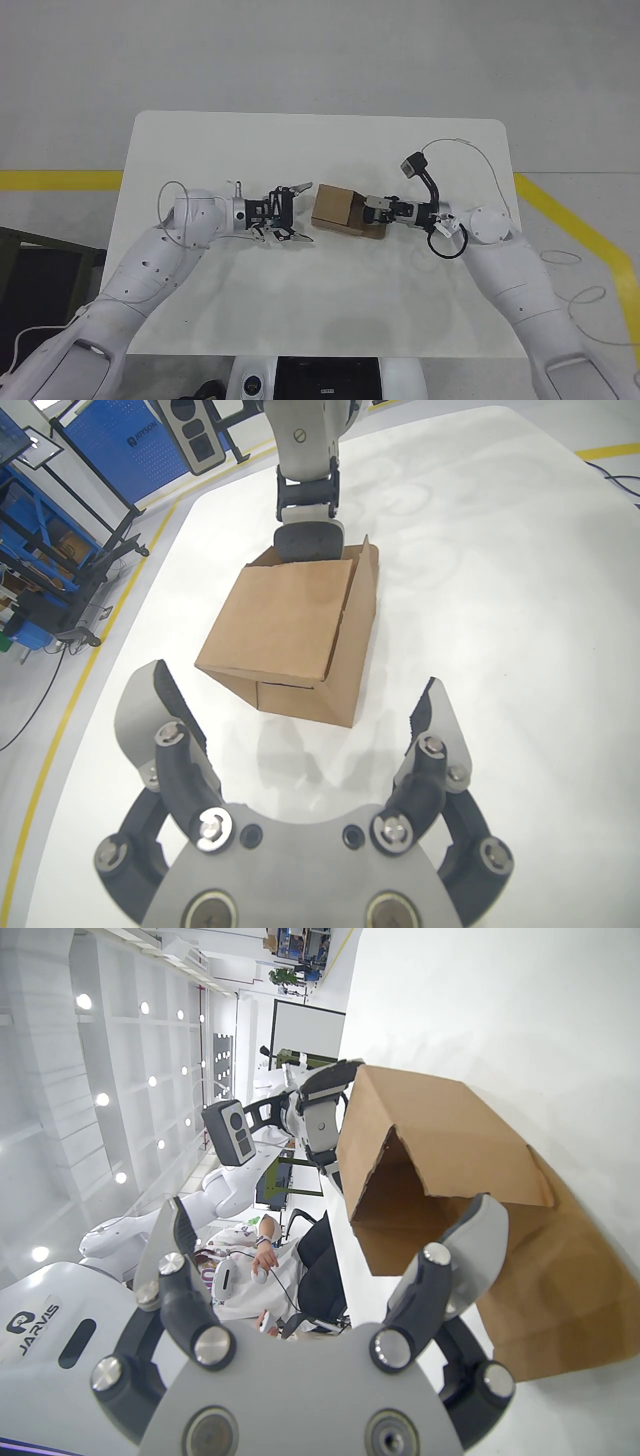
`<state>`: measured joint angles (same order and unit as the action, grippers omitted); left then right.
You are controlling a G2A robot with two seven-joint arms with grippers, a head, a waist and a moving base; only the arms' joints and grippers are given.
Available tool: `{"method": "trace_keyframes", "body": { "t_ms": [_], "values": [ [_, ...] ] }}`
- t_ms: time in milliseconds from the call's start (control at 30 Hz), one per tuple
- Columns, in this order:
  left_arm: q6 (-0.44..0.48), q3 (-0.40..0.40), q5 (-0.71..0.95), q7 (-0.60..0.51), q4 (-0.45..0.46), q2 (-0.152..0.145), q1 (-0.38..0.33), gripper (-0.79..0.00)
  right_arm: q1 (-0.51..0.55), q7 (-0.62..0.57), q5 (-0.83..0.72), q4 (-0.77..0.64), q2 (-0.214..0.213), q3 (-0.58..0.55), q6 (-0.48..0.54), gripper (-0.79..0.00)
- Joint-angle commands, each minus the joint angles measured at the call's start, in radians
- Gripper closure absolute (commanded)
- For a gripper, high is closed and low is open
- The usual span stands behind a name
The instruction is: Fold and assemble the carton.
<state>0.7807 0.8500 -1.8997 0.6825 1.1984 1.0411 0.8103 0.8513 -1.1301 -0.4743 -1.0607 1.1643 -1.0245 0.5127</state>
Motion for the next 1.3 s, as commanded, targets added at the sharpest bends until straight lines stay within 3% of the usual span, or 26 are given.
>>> {"method": "trace_keyframes", "body": {
  "t_ms": [0, 300, 667, 1033, 1267],
  "values": [
    [0.0, 0.007, 0.012, -0.001, -0.002, -0.001, 0.002, -0.785, -0.01, -0.006, -0.005, 0.013, 0.003, 0.006, 0.005, -0.785],
    [-0.003, -0.015, 0.111, -0.061, 0.004, 0.021, 0.0, -0.785, -0.019, -0.05, -0.026, 0.035, 0.005, 0.002, 0.004, -0.785],
    [-0.009, -0.09, 0.152, -0.129, -0.075, 0.072, -0.092, -0.785, 0.043, -0.067, 0.005, -0.081, -0.027, -0.076, -0.045, -0.785],
    [0.108, -0.153, 0.177, -0.185, -0.137, 0.112, -0.178, -0.785, 0.102, -0.063, 0.024, -0.157, -0.05, -0.137, -0.08, -0.785],
    [0.115, -0.169, 0.158, -0.182, -0.156, 0.12, -0.196, -0.785, 0.097, -0.034, 0.054, -0.148, -0.051, -0.137, -0.065, -0.785]
  ]
}}
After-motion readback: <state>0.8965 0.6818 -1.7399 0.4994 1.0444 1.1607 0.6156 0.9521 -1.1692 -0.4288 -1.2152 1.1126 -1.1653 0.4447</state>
